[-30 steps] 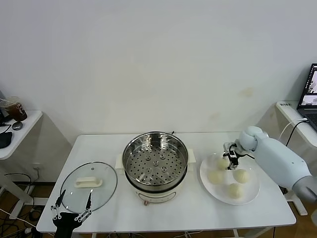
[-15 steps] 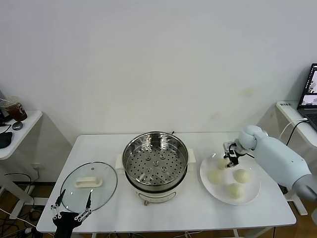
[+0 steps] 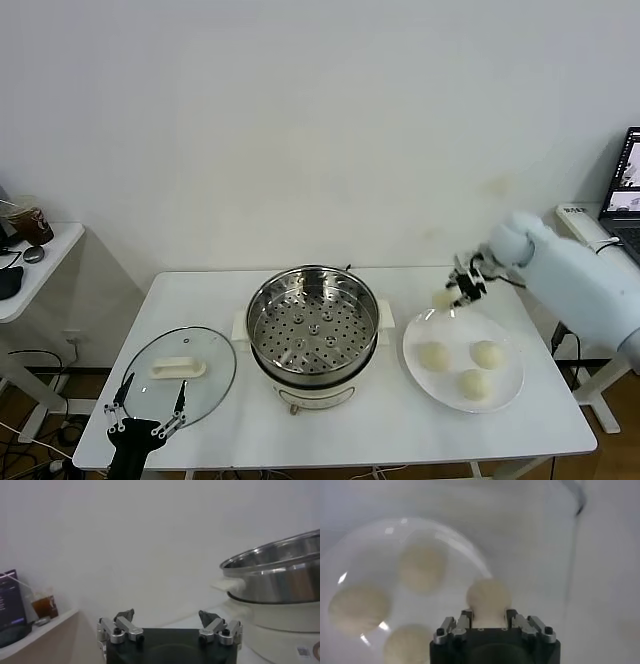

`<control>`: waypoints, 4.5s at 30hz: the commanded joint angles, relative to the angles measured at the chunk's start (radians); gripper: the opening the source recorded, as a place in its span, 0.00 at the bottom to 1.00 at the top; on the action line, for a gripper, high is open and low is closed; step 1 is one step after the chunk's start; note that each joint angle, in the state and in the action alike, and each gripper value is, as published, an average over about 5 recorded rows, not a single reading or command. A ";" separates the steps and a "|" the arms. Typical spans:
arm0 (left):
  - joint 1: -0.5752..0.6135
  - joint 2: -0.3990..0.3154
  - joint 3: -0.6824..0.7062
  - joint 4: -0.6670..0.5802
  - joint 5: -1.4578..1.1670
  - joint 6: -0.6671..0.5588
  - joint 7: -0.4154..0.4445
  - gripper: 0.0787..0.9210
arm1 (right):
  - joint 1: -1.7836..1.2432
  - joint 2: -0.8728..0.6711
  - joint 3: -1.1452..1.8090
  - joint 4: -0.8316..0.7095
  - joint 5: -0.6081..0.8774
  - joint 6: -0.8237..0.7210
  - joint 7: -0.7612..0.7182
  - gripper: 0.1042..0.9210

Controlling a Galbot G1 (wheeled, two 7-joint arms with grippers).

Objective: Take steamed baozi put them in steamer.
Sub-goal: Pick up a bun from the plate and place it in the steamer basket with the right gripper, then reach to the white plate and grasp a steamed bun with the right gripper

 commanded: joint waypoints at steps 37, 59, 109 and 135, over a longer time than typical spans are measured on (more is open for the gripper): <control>0.013 -0.036 -0.060 -0.009 -0.015 -0.007 0.002 0.88 | 0.041 0.555 -0.303 -0.199 -0.275 0.614 0.150 0.45; 0.009 -0.032 -0.059 -0.002 -0.019 -0.013 0.001 0.88 | 0.118 0.501 -0.291 -0.151 -0.126 0.581 0.149 0.87; 0.003 -0.016 -0.041 0.000 0.027 0.048 -0.007 0.88 | -0.359 -0.097 -0.027 0.136 -0.109 -0.292 0.050 0.88; 0.007 -0.020 -0.056 0.002 0.028 0.042 -0.013 0.88 | -0.377 -0.014 0.015 0.053 -0.147 -0.290 0.072 0.63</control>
